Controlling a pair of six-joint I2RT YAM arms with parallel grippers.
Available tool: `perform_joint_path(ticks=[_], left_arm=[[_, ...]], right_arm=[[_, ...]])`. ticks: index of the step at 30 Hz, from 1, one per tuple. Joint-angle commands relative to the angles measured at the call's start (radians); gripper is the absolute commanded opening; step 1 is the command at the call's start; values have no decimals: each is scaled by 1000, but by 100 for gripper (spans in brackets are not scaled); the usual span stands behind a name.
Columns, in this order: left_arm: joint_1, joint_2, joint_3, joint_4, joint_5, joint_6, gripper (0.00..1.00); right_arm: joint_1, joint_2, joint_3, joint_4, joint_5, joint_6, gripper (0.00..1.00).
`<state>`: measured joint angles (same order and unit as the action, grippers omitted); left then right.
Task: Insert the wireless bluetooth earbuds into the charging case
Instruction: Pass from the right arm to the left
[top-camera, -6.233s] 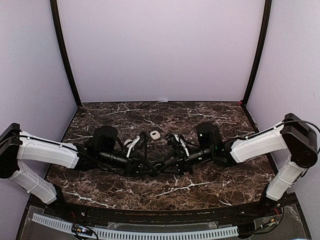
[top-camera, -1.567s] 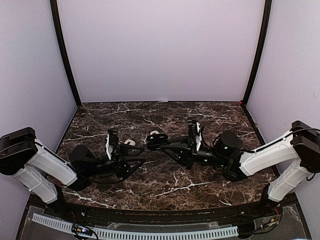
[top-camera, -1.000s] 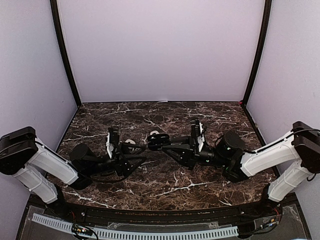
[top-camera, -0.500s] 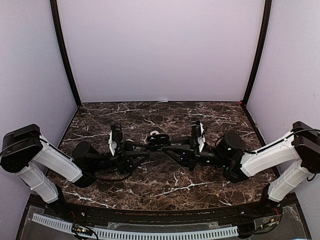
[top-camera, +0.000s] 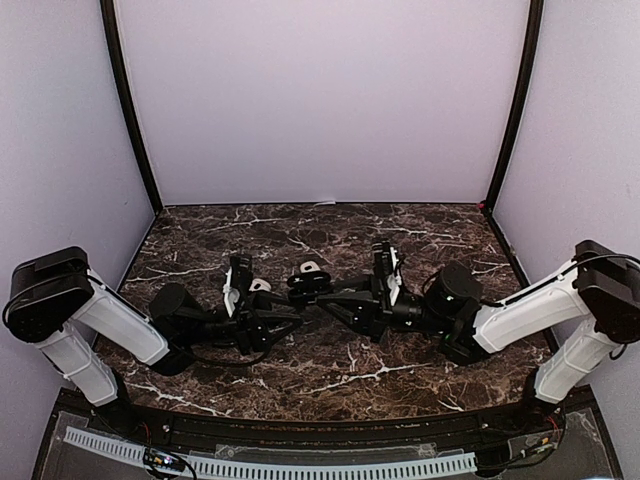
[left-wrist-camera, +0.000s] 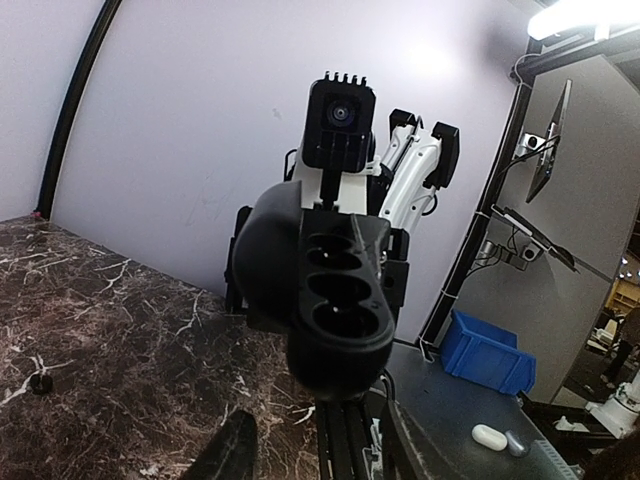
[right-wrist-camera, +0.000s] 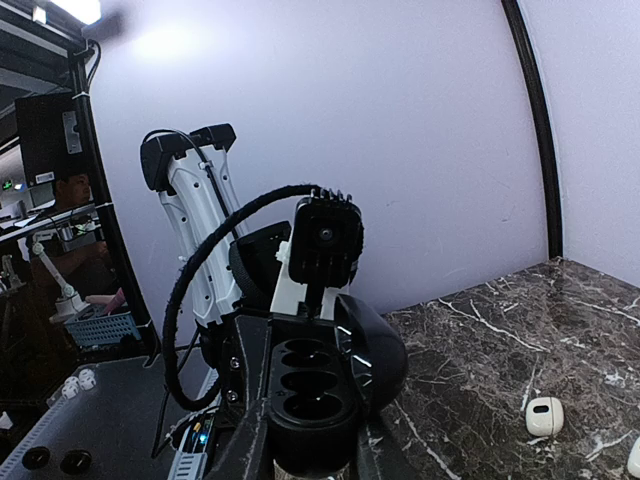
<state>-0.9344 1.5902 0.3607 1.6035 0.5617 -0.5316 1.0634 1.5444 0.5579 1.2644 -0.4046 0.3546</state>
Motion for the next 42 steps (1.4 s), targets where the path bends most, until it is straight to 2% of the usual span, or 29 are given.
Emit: perform_joint_path(ticks=[1,11,18,26,37,40,42], left_arm=[[-3,-6,16,144,20,2,45],[-3,-29,11,141,11,36,45],[-3,-36,18,126,8,42,37],[-3,-47,16,127,4,51,45],[-3,-54,20,110,12,56,16],[-3,-58,20,96,10,56,12],[-3,-59,15,97,10,57,12]], right_arm=[[15,22,21,56,-1,23,0],[23,48,25,68,21,53,0],[24,48,30,66,27,58,0],[27,81,30,65,33,65,0],[30,87,32,62,38,65,0],[30,84,30,64,42,66,0],[30,80,30,63,45,63,9]])
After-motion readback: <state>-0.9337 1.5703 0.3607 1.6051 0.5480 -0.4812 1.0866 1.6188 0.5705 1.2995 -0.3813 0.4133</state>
